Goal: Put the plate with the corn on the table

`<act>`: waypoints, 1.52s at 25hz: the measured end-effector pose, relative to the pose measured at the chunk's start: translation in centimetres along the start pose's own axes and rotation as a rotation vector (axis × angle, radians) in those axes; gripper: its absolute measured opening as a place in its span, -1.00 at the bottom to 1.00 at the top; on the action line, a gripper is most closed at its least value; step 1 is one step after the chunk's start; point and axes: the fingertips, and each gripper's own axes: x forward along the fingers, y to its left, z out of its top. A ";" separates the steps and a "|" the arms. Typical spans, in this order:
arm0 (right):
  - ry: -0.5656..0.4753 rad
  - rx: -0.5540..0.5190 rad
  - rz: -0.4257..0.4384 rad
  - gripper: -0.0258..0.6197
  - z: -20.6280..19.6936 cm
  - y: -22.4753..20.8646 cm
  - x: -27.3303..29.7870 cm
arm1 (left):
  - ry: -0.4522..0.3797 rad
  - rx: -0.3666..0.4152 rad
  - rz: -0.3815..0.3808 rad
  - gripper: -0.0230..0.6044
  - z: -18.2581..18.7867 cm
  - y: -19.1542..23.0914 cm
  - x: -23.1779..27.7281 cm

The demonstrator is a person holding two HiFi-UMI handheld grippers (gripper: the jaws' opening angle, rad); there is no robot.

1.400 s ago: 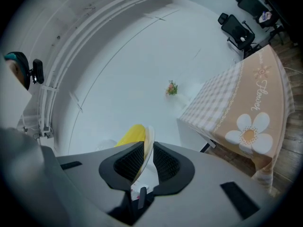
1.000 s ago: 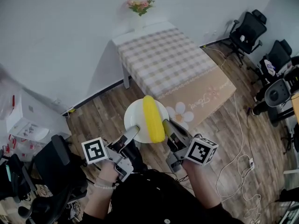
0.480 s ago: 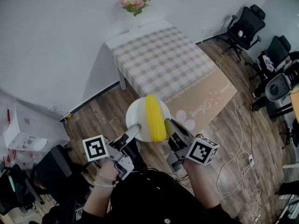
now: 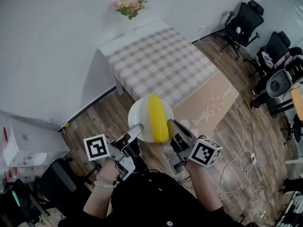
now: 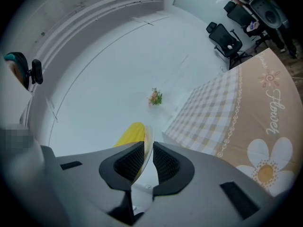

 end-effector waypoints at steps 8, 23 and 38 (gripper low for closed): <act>-0.042 0.005 -0.012 -0.65 0.4 -0.6 1.3 | 0.034 0.016 -0.002 -0.81 1.4 0.6 0.6; -0.073 -0.001 -0.078 -0.66 0.5 -2.6 0.1 | 0.091 0.022 -0.015 -0.81 0.4 1.9 2.5; -0.084 0.033 -0.109 -0.66 1.8 -5.8 0.2 | 0.136 0.031 0.021 -0.81 0.5 3.4 5.8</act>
